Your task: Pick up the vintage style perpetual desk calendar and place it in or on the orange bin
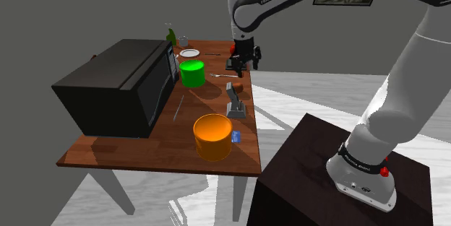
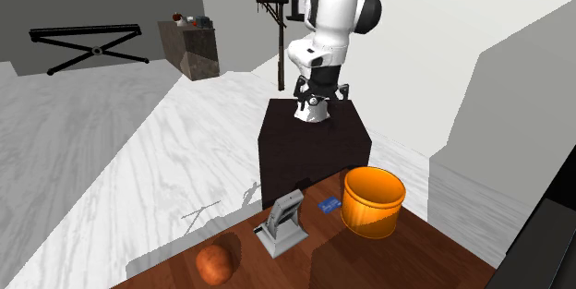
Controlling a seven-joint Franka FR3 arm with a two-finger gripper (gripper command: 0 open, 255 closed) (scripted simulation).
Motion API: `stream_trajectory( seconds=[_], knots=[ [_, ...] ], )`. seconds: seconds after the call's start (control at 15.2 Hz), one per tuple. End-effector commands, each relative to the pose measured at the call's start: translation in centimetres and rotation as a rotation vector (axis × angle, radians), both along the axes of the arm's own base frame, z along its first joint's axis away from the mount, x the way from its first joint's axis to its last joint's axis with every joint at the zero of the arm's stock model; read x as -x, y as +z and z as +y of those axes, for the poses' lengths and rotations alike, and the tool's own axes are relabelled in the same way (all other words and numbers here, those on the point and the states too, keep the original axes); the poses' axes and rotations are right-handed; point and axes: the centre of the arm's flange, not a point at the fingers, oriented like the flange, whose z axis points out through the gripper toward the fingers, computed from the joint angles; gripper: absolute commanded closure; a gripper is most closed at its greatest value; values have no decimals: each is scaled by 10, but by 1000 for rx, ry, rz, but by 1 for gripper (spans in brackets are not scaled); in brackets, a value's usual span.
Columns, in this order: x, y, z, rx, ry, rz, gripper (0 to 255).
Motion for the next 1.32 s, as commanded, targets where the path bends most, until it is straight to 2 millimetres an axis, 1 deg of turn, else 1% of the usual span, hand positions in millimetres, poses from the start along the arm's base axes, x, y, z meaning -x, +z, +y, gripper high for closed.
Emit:
stream_trajectory(
  seconds=[0.0,0.59,0.92,1.25],
  knots=[
    [-24,-17,-6,19,-19,8,0],
    [-119,-92,-30,101,-99,46,0],
    [-169,-135,-49,147,-143,67,0],
    [-218,-178,-73,192,-188,88,0]
  ],
)
